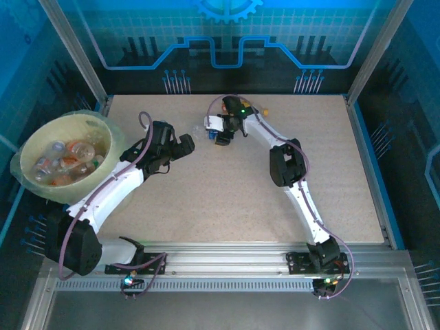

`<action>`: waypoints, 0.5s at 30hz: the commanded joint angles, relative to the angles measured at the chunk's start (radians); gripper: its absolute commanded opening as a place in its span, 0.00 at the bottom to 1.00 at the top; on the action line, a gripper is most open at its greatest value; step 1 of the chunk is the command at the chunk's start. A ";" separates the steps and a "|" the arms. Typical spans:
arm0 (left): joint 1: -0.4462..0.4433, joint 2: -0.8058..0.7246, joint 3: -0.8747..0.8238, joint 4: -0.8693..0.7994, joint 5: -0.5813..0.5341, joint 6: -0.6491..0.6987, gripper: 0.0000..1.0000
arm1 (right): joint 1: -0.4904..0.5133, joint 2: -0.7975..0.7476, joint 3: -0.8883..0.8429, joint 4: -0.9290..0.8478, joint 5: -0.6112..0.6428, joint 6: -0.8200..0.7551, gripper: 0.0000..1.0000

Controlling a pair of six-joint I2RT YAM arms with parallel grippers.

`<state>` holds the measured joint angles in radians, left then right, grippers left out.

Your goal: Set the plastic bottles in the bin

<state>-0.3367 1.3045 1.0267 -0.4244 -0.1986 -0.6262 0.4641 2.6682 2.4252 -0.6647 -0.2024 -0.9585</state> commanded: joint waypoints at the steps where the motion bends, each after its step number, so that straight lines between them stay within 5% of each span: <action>1: 0.007 -0.017 -0.006 -0.009 -0.012 0.010 0.99 | 0.020 -0.019 -0.042 -0.011 -0.013 0.044 0.67; 7: 0.007 -0.022 -0.023 0.004 0.010 -0.007 0.99 | 0.026 -0.198 -0.266 0.072 -0.033 0.130 0.52; 15: 0.007 -0.109 -0.083 0.100 0.138 -0.002 0.99 | 0.029 -0.567 -0.668 0.237 0.015 0.415 0.48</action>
<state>-0.3367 1.2549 0.9703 -0.3866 -0.1310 -0.6292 0.4839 2.2555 1.8347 -0.5228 -0.1974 -0.6930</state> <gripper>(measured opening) 0.989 0.607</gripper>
